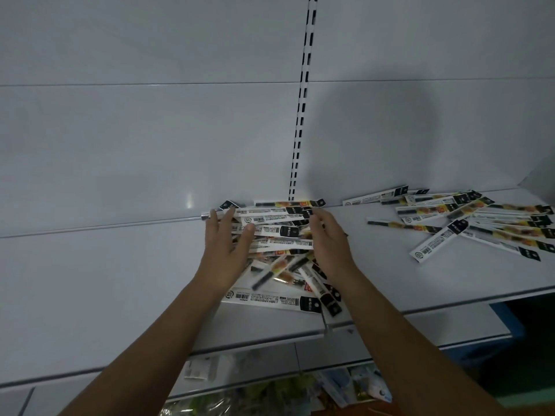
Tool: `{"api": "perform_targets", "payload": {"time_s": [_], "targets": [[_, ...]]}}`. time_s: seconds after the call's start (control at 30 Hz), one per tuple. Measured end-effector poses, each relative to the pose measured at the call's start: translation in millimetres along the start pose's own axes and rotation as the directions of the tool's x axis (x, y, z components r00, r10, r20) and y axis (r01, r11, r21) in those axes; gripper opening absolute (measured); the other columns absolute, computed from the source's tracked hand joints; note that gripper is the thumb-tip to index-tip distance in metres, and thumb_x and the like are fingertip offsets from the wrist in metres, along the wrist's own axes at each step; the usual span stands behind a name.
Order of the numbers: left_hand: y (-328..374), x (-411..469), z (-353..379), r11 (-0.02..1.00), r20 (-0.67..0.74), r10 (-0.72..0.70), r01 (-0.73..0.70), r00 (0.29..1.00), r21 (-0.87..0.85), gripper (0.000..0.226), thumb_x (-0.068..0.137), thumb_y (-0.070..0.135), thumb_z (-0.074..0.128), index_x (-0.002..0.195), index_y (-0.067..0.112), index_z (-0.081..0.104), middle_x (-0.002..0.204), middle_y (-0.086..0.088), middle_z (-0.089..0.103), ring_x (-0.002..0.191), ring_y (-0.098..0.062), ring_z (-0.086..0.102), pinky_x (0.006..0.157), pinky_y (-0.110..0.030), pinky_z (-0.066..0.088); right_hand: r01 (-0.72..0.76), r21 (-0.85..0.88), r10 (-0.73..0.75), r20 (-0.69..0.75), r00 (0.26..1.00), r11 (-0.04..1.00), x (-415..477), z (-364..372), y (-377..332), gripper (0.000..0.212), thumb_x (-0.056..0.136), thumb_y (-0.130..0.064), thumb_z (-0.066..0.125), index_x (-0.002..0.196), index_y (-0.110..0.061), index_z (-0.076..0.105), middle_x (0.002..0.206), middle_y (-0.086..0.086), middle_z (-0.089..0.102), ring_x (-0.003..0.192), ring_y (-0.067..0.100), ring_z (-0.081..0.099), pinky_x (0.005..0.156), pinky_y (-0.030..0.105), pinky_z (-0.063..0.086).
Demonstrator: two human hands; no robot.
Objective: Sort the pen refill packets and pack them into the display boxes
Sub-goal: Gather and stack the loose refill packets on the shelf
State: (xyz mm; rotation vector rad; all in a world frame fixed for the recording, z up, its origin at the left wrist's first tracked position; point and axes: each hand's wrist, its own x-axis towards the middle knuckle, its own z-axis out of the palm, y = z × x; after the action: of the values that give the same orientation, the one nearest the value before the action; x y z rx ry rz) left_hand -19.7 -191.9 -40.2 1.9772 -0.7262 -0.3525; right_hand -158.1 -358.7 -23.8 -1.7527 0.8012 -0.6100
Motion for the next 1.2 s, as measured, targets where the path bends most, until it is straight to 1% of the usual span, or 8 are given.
{"api": "perform_targets", "payload": {"time_s": [0.13, 0.3, 0.43, 0.57, 0.77, 0.9, 1.03, 1.2], "targets": [[-12.6, -2.1, -13.9, 0.983, -0.006, 0.103, -0.101, 0.995, 0.152, 0.088, 0.087, 0.086, 0.043, 0.161, 0.046, 0.018, 0.175, 0.004, -0.003, 0.161, -0.017, -0.009, 0.129, -0.053, 0.011, 0.173, -0.099, -0.176, -0.024, 0.984, 0.98, -6.8, -18.5, 1.7, 0.035, 0.104, -0.039, 0.059, 0.139, -0.035, 0.056, 0.16, -0.007, 0.041, 0.151, 0.014, 0.032, 0.124, 0.041, 0.026], [-19.2, -16.2, -25.7, 0.776, 0.302, 0.331, -0.44, 0.894, 0.452, 0.098, 0.08, 0.094, 0.044, 0.161, 0.052, 0.01, 0.174, 0.009, -0.01, 0.159, -0.015, -0.018, 0.125, -0.05, -0.006, 0.559, -0.451, -0.262, 0.565, 0.782, 0.696, -13.0, -39.4, 23.7, 0.065, 0.085, -0.051, 0.079, 0.144, -0.037, 0.056, 0.161, -0.016, 0.033, 0.152, 0.009, 0.02, 0.122, 0.035, 0.014], [-20.0, -6.2, -11.9, 0.642, 0.352, 0.417, -0.545, 0.838, 0.538, 0.08, 0.09, 0.086, 0.035, 0.16, 0.048, 0.024, 0.175, 0.008, 0.006, 0.161, -0.019, -0.006, 0.129, -0.056, 0.006, 0.554, -0.476, -0.296, 0.513, 0.806, 0.683, -4.4, -23.8, 25.3, 0.053, 0.085, -0.05, 0.077, 0.134, -0.033, 0.066, 0.148, -0.006, 0.051, 0.138, 0.017, 0.039, 0.117, 0.047, 0.029], [-29.3, 10.0, -20.7, 0.648, 0.292, 0.456, -0.538, 0.841, 0.539, 0.069, 0.097, 0.073, 0.036, 0.155, 0.037, 0.04, 0.17, 0.0, 0.027, 0.16, -0.026, 0.016, 0.123, -0.061, 0.025, 0.617, -0.569, -0.413, 0.459, 0.787, 0.543, 9.9, -28.7, 34.1, 0.043, 0.09, -0.035, 0.072, 0.132, -0.033, 0.066, 0.147, -0.008, 0.055, 0.141, 0.022, 0.041, 0.114, 0.058, 0.033], [-18.5, -0.4, -33.5, 0.578, 0.404, 0.491, -0.635, 0.772, 0.512, 0.091, 0.084, 0.091, 0.046, 0.16, 0.042, 0.03, 0.172, 0.006, 0.017, 0.161, -0.021, 0.007, 0.129, -0.057, 0.01, 0.674, -0.516, -0.324, 0.611, 0.722, 0.529, -11.8, -35.1, 26.5, 0.077, 0.081, -0.072, 0.067, 0.149, -0.041, 0.049, 0.168, -0.011, 0.025, 0.158, 0.014, 0.009, 0.123, 0.042, 0.006], [-20.3, 12.3, -22.9, 0.568, 0.42, 0.423, -0.596, 0.803, 0.568, 0.109, 0.072, 0.102, 0.043, 0.161, 0.041, 0.026, 0.172, 0.004, 0.019, 0.16, -0.022, 0.01, 0.129, -0.056, 0.01, 0.615, -0.501, -0.341, 0.534, 0.773, 0.608, 0.3, -21.9, 23.3, 0.066, 0.079, -0.064, 0.077, 0.137, -0.037, 0.06, 0.156, -0.009, 0.042, 0.146, 0.017, 0.03, 0.121, 0.049, 0.023], [-20.9, 33.0, -13.4, 0.565, 0.323, 0.456, -0.55, 0.829, 0.614, 0.097, 0.078, 0.096, 0.045, 0.154, 0.036, 0.041, 0.161, 0.003, 0.039, 0.152, -0.024, 0.031, 0.122, -0.056, 0.027, 0.519, -0.541, -0.396, 0.335, 0.855, 0.662, 16.6, 0.9, 17.5, 0.06, 0.076, -0.048, 0.086, 0.128, -0.028, 0.064, 0.129, -0.005, 0.056, 0.124, 0.02, 0.046, 0.105, 0.05, 0.041], [-18.0, 25.4, -21.7, 0.599, 0.255, 0.496, -0.54, 0.83, 0.592, 0.096, 0.077, 0.094, 0.051, 0.154, 0.038, 0.041, 0.164, 0.003, 0.036, 0.156, -0.023, 0.024, 0.125, -0.057, 0.022, 0.496, -0.348, -0.409, 0.296, 0.863, 0.795, 14.4, -1.8, 15.9, 0.075, 0.073, -0.046, 0.091, 0.138, -0.024, 0.06, 0.144, -0.003, 0.051, 0.136, 0.015, 0.04, 0.117, 0.044, 0.033]]}}
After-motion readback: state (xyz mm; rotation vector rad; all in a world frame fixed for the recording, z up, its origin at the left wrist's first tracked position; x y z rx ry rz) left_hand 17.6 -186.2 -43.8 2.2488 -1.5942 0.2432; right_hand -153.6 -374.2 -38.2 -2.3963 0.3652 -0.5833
